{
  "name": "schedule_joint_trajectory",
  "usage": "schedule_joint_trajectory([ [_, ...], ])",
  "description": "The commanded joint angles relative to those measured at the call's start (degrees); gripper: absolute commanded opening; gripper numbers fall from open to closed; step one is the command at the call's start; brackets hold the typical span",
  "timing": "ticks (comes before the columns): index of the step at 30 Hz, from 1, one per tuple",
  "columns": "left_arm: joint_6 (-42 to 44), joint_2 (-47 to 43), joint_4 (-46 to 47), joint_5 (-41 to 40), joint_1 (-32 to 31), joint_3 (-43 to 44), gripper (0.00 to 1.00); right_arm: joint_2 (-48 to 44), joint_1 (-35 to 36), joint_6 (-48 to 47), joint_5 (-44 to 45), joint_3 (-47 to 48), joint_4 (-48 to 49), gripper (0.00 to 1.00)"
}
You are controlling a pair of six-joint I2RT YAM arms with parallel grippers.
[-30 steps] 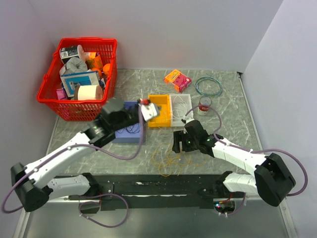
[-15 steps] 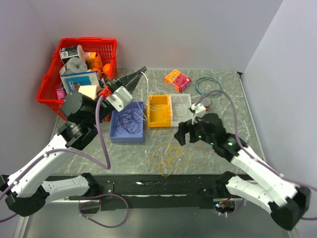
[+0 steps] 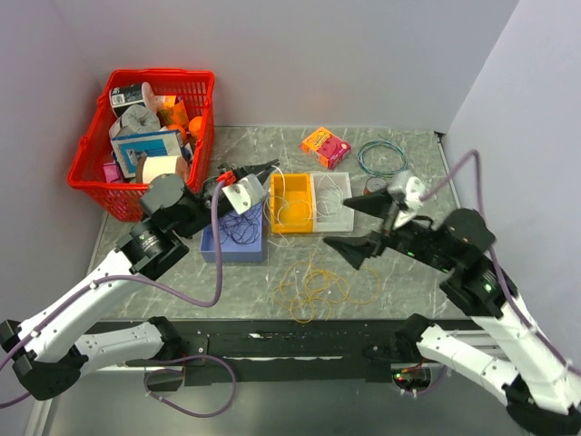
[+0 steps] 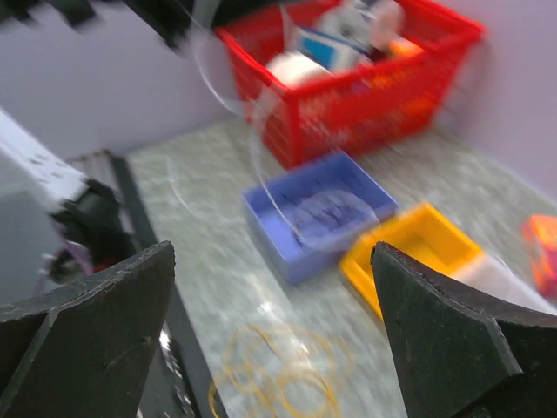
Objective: Untangle the cables
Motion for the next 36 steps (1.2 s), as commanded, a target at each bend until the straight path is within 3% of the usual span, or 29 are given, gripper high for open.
schedule_joint_trajectory([
  [1,-2.2,-0.8,-0.1,1.3,0.0,-0.4,0.01,8.6,6.3,3.9,-0.8,5.9,10.6,1.00],
  [8,-4.1,-1.4,0.7,2.3,-0.3,-1.2,0.01,23.2,8.6,5.0,5.7,15.2,10.2,1.00],
  [14,-6.8,-2.2,1.8,2.2,-0.4,-1.4,0.01,32.4,8.3,6.5,5.3,20.0,11.3,0.99],
  [18,-8.4,-2.7,2.6,1.7,-0.4,-1.6,0.01,36.7,7.9,8.6,3.0,21.7,12.5,0.91],
  [24,-10.2,-3.4,3.2,0.7,-0.3,-1.8,0.01,37.2,4.1,15.0,-0.4,15.8,17.7,0.67],
  [27,-11.4,-3.4,3.6,0.7,-0.3,-2.2,0.01,36.7,2.7,17.0,-3.0,14.0,20.4,0.46],
  [30,-11.9,-2.9,4.1,0.4,-0.3,-2.4,0.01,36.8,2.6,16.7,-5.5,13.7,20.5,0.31],
  [31,-12.1,-2.7,4.2,0.3,-0.3,-2.3,0.01,36.6,2.7,16.7,-5.6,13.5,20.4,0.16],
  [33,-12.3,-2.6,3.9,-0.7,-0.3,-2.5,0.01,35.7,2.5,16.2,-4.6,12.8,20.1,0.00],
  [36,-12.5,-2.8,3.3,-2.1,0.1,-3.7,0.01,34.1,1.5,15.3,-3.5,12.2,17.7,0.00],
])
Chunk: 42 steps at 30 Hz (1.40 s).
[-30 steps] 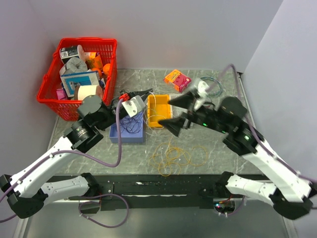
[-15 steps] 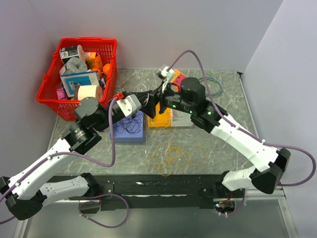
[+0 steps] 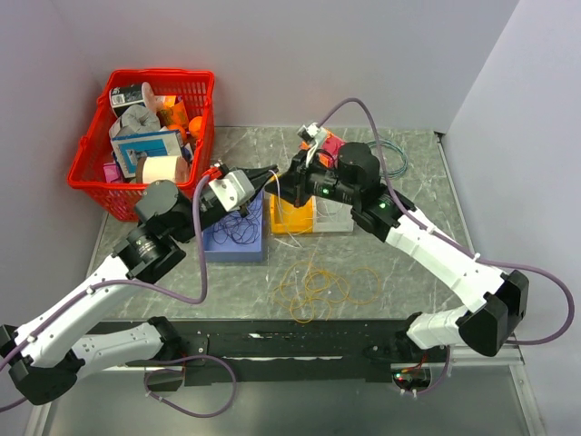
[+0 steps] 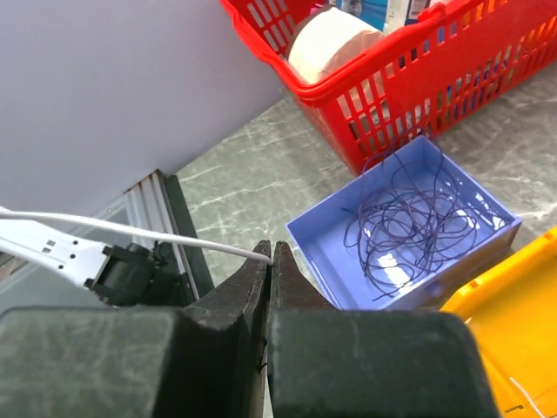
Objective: Untangle the cables
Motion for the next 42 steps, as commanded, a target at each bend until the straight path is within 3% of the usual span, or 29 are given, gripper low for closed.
schedule_joint_trajectory([
  [1,-1.7,-0.9,1.6,-3.0,0.3,-1.5,0.01,-4.4,-2.5,-0.8,0.2,-0.6,0.0,0.00],
  [4,0.1,-1.5,1.0,-3.9,0.7,-4.7,0.08,-4.5,-7.5,-0.5,-0.4,0.2,-4.7,0.00],
  [8,5.6,-2.0,-1.6,-2.2,0.8,-8.8,0.59,-3.5,-12.8,-1.3,1.1,0.7,-7.8,0.00],
  [11,10.7,-2.6,-3.9,-0.3,0.9,-10.5,0.77,-2.3,-16.5,-1.6,2.2,2.3,-9.6,0.00],
  [14,14.1,-3.6,-5.6,-2.7,0.8,-12.4,0.88,-1.3,-20.9,-0.2,3.1,3.7,-10.3,0.00],
  [21,15.8,-5.5,-5.9,-5.6,0.9,-14.7,0.92,1.7,-26.5,0.1,7.8,7.4,-11.1,0.00],
  [29,16.6,-7.1,-5.2,-6.0,1.4,-16.7,0.94,9.0,-27.2,0.3,8.8,6.0,-6.0,0.00],
  [35,12.2,-8.7,-5.0,-5.1,3.1,-18.8,0.96,14.4,-27.2,3.1,10.6,5.2,-2.7,0.00],
  [42,11.7,-10.1,-5.0,-5.0,5.5,-19.5,0.96,12.7,-27.4,3.5,14.9,2.7,-1.7,0.00],
])
